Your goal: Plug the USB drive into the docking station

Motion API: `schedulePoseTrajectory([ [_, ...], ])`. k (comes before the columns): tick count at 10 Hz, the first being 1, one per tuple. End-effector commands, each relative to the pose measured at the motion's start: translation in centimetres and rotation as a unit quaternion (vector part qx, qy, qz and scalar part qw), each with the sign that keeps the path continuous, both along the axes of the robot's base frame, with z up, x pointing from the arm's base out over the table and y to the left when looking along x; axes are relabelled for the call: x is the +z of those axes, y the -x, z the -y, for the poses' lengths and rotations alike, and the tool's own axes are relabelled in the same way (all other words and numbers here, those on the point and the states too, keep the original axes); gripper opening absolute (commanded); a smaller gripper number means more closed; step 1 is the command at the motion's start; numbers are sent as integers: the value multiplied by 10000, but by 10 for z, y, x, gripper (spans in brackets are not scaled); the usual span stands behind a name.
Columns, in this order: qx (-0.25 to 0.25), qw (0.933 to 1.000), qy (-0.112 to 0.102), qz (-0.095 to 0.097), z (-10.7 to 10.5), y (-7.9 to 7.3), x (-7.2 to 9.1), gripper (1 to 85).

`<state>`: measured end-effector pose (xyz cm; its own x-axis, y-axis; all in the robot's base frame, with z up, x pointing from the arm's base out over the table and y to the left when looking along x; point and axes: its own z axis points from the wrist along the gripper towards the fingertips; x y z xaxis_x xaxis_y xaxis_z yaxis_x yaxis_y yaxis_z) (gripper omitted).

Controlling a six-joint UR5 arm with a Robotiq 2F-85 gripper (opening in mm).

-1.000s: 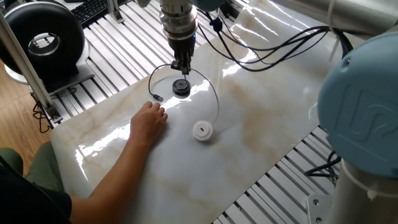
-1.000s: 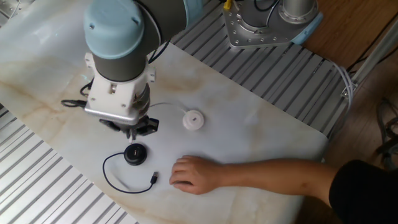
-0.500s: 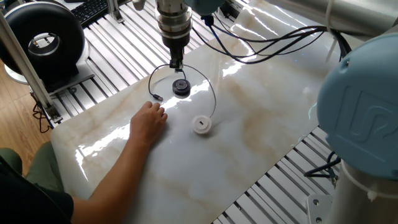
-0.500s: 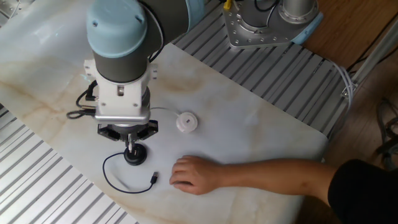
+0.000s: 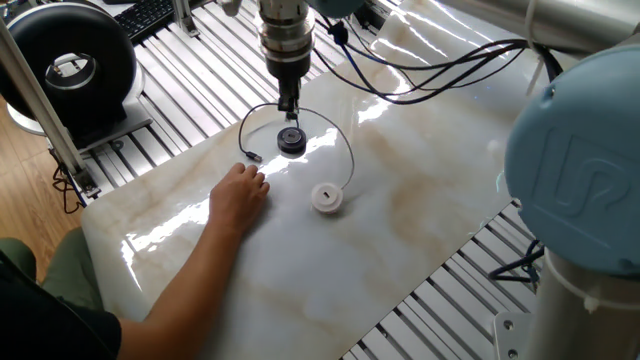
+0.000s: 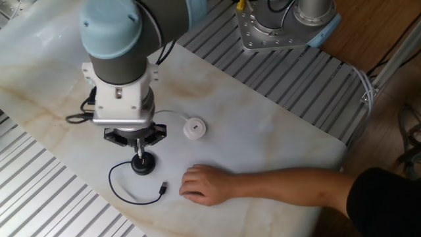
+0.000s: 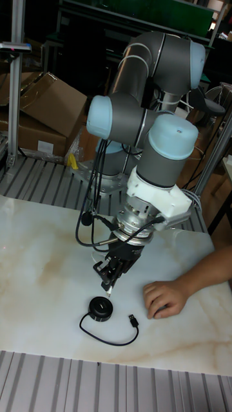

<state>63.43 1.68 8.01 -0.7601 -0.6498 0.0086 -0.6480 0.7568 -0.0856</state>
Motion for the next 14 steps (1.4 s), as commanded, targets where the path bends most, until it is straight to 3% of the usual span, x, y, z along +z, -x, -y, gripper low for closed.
schedulePoseTrajectory([
  [1,-109,9974,572,418,30,-18,5,13],
  [2,-124,9903,1154,760,49,-32,16,13],
  [3,-331,9899,1110,816,45,-32,15,13],
  [6,-409,9822,1461,1105,56,-45,22,13],
  [8,-431,9708,1832,1488,66,-57,34,13],
  [9,-485,9610,2049,1791,73,-67,45,13],
  [10,-591,9558,2135,1934,75,-70,49,13],
  [11,-758,9559,2026,1985,69,-68,45,13],
  [14,-617,9380,2448,2376,80,-80,62,13],
])
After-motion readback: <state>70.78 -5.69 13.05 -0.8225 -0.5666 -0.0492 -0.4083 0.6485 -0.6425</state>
